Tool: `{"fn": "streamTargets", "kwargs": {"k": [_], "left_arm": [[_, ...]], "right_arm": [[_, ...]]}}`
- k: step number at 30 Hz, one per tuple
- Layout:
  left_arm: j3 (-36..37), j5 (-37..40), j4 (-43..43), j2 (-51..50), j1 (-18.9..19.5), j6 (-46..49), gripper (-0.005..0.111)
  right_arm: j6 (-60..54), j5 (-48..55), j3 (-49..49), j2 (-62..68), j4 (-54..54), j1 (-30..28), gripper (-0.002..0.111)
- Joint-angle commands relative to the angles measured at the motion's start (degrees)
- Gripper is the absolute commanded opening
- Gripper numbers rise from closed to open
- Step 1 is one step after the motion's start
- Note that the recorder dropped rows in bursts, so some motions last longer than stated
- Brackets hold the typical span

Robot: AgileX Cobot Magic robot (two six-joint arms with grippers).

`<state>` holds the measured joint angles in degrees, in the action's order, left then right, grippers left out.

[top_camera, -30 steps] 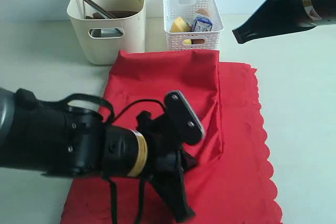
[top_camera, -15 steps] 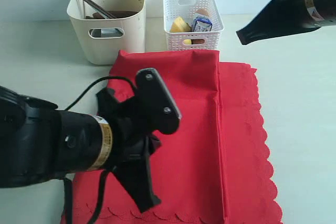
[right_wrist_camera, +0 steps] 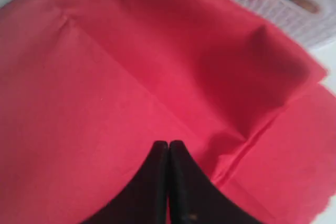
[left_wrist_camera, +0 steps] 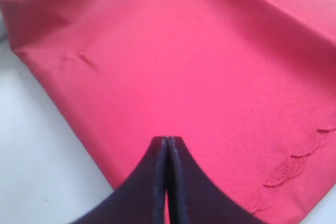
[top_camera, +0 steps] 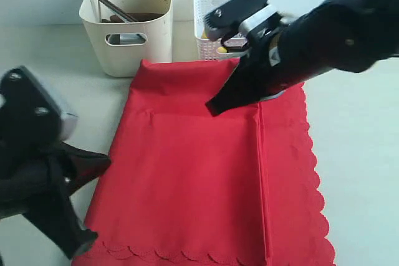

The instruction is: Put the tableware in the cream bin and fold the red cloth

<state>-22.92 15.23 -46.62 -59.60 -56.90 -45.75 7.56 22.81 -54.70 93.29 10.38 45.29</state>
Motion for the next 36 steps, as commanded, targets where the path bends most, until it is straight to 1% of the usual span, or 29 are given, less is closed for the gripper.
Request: {"fn": "streamTargets", "kwargs": {"k": [1, 4, 8, 10, 12, 18, 21, 24, 27, 31, 33, 36], "left_arm": [[5.2, 0.1, -5.2, 13.5, 0.3, -7.5, 0.0], [7.7, 0.1, -5.5, 20.8, 0.3, -8.6, 0.0], [10.1, 0.1, -5.6, 27.7, 0.3, -8.6, 0.0], [10.8, 0.1, -6.2, 29.5, 0.3, -8.6, 0.0], [11.5, 0.1, -7.0, 30.7, 0.3, -8.6, 0.0], [11.7, 0.1, -7.7, 31.2, 0.3, -8.6, 0.0], [11.7, 0.1, -7.9, 31.2, 0.3, -8.6, 0.0], [11.7, -0.1, -7.9, 31.2, 0.3, -8.6, 0.0], [11.7, -0.1, -7.9, 31.2, 0.3, -8.6, 0.0], [11.7, -0.1, -7.9, 31.2, 0.3, -8.6, 0.0], [11.7, -0.1, -7.8, 31.2, 0.3, -8.6, 0.0], [12.0, -0.3, -7.8, 31.2, 0.3, -8.6, 0.0]], "right_arm": [[-12.1, 0.9, -2.9, 9.5, -13.3, 0.0, 0.0], [-14.3, 1.5, -4.0, 14.7, -16.5, 0.0, 0.0], [-15.2, 5.0, -4.6, 19.1, -15.3, 0.0, 0.0], [-15.2, 9.1, -4.6, 19.9, -13.9, 0.0, 0.0], [-14.4, 14.0, -4.6, 20.0, -10.4, 0.0, 0.0], [-3.0, 26.9, -3.4, 19.9, 1.7, 0.0, 0.0], [2.2, 28.5, -0.3, 19.2, 9.4, -0.8, 0.0], [5.3, 28.8, 3.0, 19.1, 14.1, -4.2, 0.0], [9.0, 29.6, 5.0, 19.1, 18.8, -9.5, 0.0], [10.8, 29.1, 4.6, 19.1, 22.6, -16.2, 0.0], [13.8, 30.3, 3.1, 18.8, 23.4, -19.2, 0.0], [16.1, 32.7, 0.7, 16.5, 22.5, -21.0, 0.0]]}}
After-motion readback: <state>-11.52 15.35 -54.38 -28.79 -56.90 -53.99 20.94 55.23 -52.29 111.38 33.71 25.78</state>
